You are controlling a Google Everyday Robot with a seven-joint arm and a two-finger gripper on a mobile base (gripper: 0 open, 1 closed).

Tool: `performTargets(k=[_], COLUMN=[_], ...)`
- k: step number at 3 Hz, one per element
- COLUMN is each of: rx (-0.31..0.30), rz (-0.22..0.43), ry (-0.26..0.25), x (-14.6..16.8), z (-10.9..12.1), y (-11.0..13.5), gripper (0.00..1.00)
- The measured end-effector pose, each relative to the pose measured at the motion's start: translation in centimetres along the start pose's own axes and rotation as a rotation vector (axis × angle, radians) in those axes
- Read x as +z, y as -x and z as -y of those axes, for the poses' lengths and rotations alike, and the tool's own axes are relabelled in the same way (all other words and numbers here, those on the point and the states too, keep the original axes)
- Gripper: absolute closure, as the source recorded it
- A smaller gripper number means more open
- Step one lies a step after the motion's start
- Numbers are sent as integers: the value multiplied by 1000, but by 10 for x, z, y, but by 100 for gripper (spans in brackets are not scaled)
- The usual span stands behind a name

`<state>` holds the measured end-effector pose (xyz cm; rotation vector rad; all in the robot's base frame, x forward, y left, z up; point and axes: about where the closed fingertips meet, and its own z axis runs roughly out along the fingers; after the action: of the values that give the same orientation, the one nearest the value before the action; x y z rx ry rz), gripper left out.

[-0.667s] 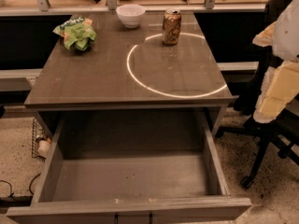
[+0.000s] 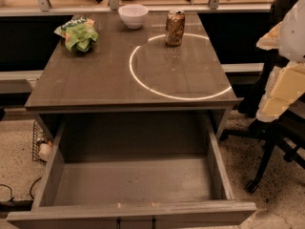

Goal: Close top drawer

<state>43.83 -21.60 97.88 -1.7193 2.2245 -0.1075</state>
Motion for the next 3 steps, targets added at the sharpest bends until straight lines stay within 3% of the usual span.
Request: performTargets(k=[1,3], rx=[-1,-4], rz=[3,8], ry=[-9,-29], x=[-2,-7], z=[1,1], y=[1,4], gripper=[26,81])
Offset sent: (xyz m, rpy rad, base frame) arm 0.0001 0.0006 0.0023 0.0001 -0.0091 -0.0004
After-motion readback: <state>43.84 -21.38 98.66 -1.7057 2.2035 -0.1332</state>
